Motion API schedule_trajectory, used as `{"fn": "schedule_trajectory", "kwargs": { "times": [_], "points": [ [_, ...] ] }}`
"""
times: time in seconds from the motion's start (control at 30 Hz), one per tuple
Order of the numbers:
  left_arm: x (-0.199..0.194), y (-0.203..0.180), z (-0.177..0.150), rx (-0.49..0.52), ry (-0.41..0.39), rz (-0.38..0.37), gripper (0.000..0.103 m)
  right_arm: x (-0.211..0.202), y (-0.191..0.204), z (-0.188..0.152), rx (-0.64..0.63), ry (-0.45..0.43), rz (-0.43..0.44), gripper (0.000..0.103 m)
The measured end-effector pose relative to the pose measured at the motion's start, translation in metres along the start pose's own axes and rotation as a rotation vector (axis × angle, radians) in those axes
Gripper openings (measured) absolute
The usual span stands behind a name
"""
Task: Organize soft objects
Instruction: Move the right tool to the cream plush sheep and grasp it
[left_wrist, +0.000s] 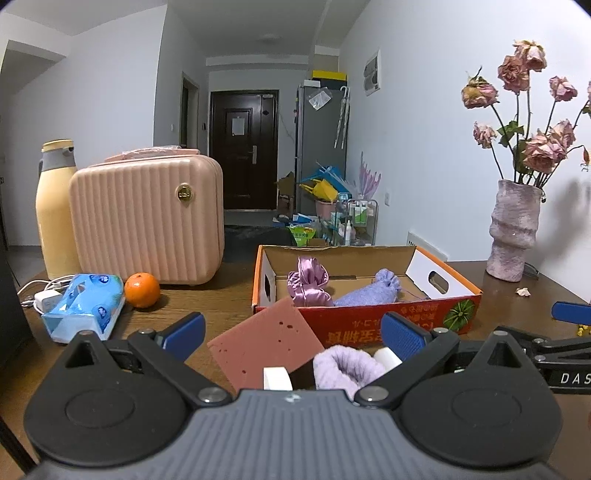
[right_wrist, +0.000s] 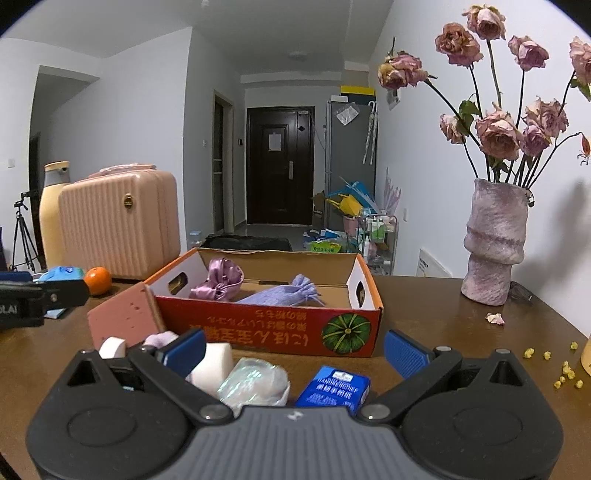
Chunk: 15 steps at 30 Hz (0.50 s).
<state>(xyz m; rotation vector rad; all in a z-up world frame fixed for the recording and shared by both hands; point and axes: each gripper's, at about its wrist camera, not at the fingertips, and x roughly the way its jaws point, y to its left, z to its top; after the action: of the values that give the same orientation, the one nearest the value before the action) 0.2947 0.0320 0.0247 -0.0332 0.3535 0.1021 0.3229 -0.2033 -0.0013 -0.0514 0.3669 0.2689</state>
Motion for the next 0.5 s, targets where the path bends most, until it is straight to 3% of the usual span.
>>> {"fn": "schedule_trajectory", "kwargs": {
  "times": [0.5],
  "points": [
    [-0.042, 0.002, -0.034, -0.009, 0.016, -0.009, 0.103, -0.035, 0.002, -0.036, 0.063, 0.039, -0.011, 0.103]
  ]
}}
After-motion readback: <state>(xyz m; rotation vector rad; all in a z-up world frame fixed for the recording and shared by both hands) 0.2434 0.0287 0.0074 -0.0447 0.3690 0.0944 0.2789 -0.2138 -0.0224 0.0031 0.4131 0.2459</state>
